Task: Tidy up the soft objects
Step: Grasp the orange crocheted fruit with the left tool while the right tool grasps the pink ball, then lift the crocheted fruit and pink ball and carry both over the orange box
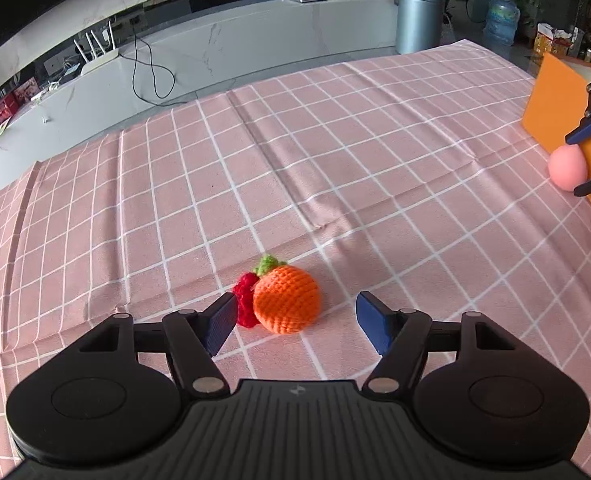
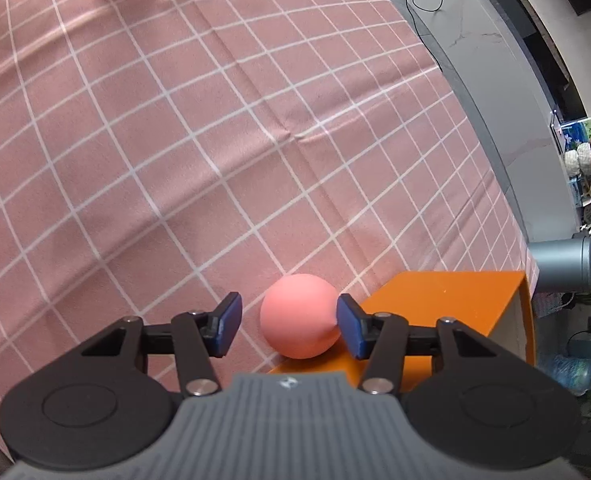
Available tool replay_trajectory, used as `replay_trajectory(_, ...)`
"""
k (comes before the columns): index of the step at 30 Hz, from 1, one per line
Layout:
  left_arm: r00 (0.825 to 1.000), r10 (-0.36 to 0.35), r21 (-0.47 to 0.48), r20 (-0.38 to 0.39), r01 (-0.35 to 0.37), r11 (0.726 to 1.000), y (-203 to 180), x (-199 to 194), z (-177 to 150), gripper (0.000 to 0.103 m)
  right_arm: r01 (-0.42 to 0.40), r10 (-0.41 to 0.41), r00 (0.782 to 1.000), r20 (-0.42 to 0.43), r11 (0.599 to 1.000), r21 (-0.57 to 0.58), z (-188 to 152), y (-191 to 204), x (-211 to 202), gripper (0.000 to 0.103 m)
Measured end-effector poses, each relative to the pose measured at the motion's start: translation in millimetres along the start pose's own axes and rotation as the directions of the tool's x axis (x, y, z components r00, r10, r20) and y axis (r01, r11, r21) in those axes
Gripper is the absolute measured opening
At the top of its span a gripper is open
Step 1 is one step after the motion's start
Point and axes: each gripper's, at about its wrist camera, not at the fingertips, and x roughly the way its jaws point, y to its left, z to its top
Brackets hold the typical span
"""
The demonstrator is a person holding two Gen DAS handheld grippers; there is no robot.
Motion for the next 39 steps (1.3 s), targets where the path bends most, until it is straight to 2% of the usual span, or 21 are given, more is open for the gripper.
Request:
replay_trajectory(8,1.000,0.010,-0.038,-0.024,-0.011,0.999,8,19,5,0.079,0.026,-0.027,0.999,-0.034,0.999,-0.021,7,-10,15,0.051)
replay_trajectory(12,0.999,0.035,-0.041,-0.035,-0.037,0.998,6,25,6,0.076,0.037,-0.038,0.999,-0.038,0.999,-0.037,8,-10,21,0.050)
replay_trajectory(16,0.999,0.026,-0.069,-0.045,-0.029,0.997,8,30,3,0.076,0.048,-0.050,0.998,-0.041,0.998,-0.048,9,-9,24,0.049)
replay_trajectory(20,0.999,0.015,-0.084,-0.042,-0.019,0.996,8,29,4,0.062,0.066,-0.068,0.997,-0.031,0.996,-0.055,9,-6,26,0.045)
replay_trajectory(24,0.999,0.026,-0.091,-0.043,-0.030,0.995,5,26,2,0.061,0.088,-0.090,0.996,-0.021,0.994,-0.060,8,-2,23,0.043)
replay_trajectory(26,0.999,0.030,-0.091,-0.037,-0.034,0.995,3,22,1,0.061,0.095,-0.096,0.995,-0.016,0.994,-0.061,7,0,20,0.043)
replay_trajectory(30,0.999,0.032,-0.079,-0.023,-0.033,0.996,-5,7,2,0.061,0.050,-0.050,0.999,0.013,0.998,-0.035,5,4,7,0.043)
replay_trajectory(39,0.999,0.034,-0.024,0.035,-0.033,0.999,-30,-42,9,0.061,0.060,-0.054,0.992,0.114,0.997,-0.042,-2,26,-49,0.042)
